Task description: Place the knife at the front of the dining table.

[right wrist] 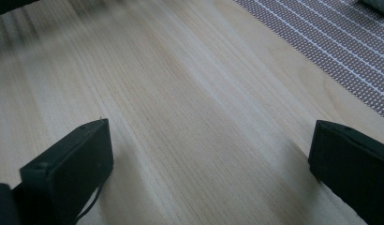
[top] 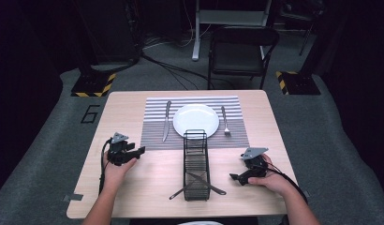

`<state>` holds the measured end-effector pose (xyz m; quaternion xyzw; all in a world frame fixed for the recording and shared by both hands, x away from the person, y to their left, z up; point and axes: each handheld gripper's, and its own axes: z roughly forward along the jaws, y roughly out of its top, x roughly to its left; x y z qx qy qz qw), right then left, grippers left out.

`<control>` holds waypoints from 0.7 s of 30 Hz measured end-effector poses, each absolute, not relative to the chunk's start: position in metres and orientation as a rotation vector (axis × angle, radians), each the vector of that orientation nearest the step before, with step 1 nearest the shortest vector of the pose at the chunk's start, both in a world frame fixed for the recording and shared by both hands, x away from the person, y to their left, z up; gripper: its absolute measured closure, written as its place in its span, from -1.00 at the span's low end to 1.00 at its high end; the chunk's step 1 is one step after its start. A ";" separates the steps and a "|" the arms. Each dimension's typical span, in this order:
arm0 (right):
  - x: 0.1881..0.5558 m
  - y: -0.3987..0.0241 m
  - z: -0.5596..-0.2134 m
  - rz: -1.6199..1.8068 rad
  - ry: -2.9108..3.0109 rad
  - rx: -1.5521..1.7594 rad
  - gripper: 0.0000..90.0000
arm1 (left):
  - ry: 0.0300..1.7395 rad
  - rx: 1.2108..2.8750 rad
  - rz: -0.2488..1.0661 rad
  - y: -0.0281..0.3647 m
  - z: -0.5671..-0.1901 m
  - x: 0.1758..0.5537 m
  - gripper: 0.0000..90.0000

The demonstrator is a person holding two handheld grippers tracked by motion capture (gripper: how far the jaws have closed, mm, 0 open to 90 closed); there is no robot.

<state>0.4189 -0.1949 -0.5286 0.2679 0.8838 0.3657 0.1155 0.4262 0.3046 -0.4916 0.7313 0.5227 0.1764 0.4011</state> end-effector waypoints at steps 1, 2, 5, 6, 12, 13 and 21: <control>0.419 -0.195 -0.528 1.071 2.590 0.789 -1.00 | 1.329 1.848 0.443 0.307 -0.494 0.426 -0.01; 0.419 -0.195 -0.528 1.071 2.589 0.792 -1.00 | 1.339 1.835 0.449 0.308 -0.496 0.426 -0.01; 0.419 -0.195 -0.528 1.071 2.589 0.792 -1.00 | 1.370 1.825 0.456 0.314 -0.501 0.427 -0.01; 0.419 -0.195 -0.528 1.071 2.589 0.792 -1.00 | 1.375 1.824 0.465 0.317 -0.502 0.428 -0.01; 0.418 -0.194 -0.528 1.076 2.585 0.805 -1.00 | 1.426 1.806 0.506 0.330 -0.508 0.430 -0.04; 0.418 -0.194 -0.528 1.076 2.585 0.805 -1.00 | 1.438 1.801 0.515 0.333 -0.510 0.430 -0.04; 0.418 -0.194 -0.529 1.076 2.584 0.805 -1.00 | 1.494 1.808 0.572 0.344 -0.519 0.433 -0.11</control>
